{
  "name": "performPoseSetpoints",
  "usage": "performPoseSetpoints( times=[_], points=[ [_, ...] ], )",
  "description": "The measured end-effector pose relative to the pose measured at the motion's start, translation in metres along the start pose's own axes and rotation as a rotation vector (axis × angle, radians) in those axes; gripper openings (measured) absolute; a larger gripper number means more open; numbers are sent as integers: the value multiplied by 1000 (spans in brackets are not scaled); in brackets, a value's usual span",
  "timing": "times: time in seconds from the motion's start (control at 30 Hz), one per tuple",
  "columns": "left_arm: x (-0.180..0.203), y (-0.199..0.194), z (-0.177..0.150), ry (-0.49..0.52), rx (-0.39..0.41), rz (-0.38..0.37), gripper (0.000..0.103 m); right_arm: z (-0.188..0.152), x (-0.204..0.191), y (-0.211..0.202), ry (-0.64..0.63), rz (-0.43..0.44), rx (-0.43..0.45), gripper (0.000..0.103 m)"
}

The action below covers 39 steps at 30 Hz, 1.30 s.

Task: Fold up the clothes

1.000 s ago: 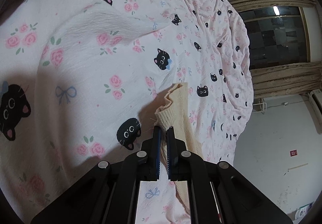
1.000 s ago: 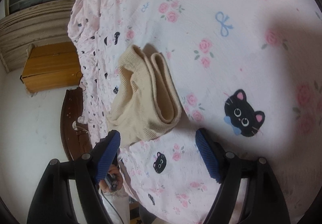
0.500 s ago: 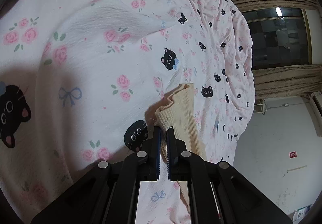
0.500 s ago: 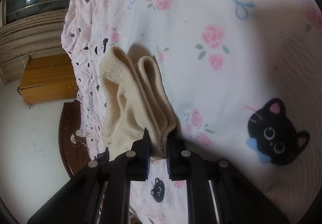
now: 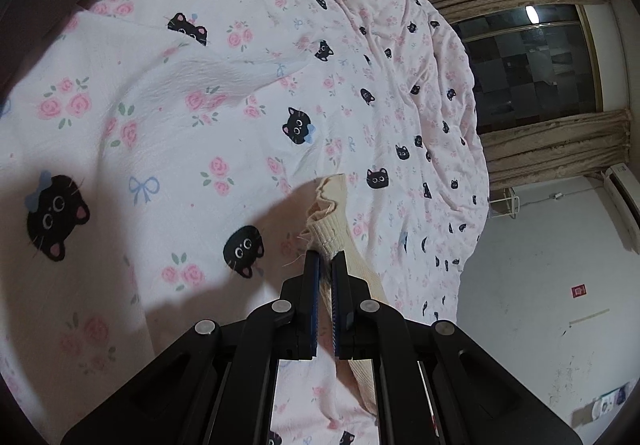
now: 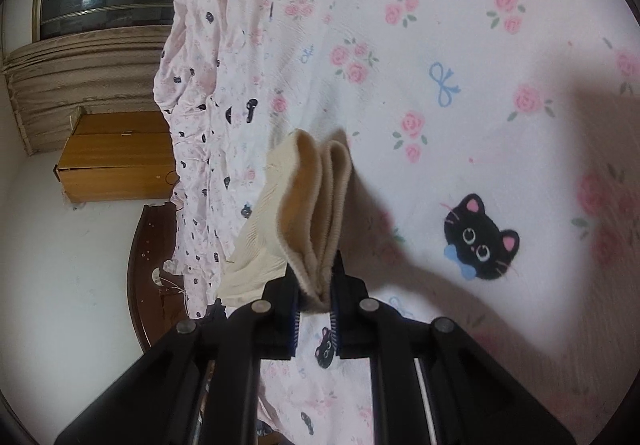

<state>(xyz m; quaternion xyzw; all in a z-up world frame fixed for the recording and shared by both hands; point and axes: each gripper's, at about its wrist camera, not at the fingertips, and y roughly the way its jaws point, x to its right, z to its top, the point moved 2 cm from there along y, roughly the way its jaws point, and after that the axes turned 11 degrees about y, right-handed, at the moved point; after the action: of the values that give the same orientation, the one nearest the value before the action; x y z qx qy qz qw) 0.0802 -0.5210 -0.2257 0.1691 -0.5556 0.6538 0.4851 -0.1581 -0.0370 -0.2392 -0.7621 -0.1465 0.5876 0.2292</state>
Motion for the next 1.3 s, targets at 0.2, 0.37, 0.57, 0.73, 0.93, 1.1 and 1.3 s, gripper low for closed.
performPoseSetpoints(
  times=[0.2, 0.37, 0.57, 0.73, 0.93, 1.1, 1.3],
  points=[
    [2, 1, -1, -15, -18, 4, 4, -3, -7, -18, -9, 24, 9, 13],
    [6, -1, -11, -12, -41, 2, 4, -7, -7, -35, -10, 33, 19, 13],
    [5, -18, -32, -7, -49, -9, 4, -18, 4, -57, -29, 13, 6, 13],
    [1, -34, -51, -5, -58, -8, 4, -29, 17, -71, -31, -7, -5, 13],
    [2, -58, -74, 5, -61, -9, 4, -43, 31, -96, -47, -30, -20, 13],
    [6, -79, -93, 19, -59, -13, 4, -60, 40, -115, -67, -61, -42, 13],
    [9, -106, -117, 29, -63, -16, 4, -80, 53, -137, -87, -110, -65, 13]
  ],
)
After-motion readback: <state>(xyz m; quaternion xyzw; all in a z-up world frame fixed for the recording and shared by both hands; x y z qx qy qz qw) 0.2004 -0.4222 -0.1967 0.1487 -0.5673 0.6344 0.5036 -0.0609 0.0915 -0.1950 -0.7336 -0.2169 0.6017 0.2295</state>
